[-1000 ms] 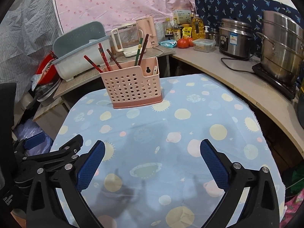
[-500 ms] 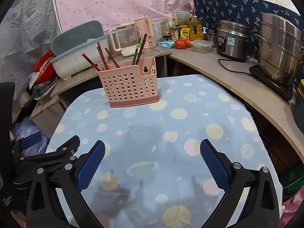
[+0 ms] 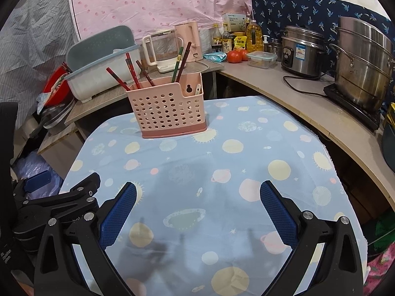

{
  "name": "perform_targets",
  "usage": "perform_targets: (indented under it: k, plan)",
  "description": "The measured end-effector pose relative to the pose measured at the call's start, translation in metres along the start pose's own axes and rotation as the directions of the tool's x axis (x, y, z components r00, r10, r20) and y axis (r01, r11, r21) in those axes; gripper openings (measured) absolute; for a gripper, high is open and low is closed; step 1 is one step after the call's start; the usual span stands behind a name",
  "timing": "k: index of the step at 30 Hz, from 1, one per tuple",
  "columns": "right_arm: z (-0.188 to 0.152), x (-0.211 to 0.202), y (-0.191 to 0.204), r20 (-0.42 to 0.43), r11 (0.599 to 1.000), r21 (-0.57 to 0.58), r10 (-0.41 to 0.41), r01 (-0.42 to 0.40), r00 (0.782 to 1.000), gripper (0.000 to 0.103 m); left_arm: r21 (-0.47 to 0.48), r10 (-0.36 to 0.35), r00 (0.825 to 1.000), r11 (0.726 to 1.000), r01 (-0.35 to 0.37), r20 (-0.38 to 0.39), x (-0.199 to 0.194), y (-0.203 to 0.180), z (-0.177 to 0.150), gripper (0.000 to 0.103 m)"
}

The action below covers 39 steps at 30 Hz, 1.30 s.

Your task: Organize utensils

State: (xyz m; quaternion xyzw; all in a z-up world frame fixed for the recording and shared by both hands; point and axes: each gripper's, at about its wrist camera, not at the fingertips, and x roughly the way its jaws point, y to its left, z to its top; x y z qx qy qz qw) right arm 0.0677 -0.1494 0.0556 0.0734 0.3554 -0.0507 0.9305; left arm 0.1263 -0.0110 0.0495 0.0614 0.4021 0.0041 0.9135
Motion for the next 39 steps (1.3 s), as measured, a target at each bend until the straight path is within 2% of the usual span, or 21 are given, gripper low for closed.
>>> perform_targets:
  k: [13,39]
  plan:
    - [-0.0011,0.0006,0.0001,0.008,1.000,-0.006,-0.016,0.016,1.000,0.097,-0.007,-0.024,1.000,1.000,0.024,0.000,0.0013,-0.0007,0.0004,0.096]
    - [-0.0027,0.0007,0.0023,0.005,1.000,-0.006,-0.013,0.013,1.000,0.097,-0.015,-0.007,1.000,1.000,0.007,0.001,0.0021,0.0002,0.0021,0.096]
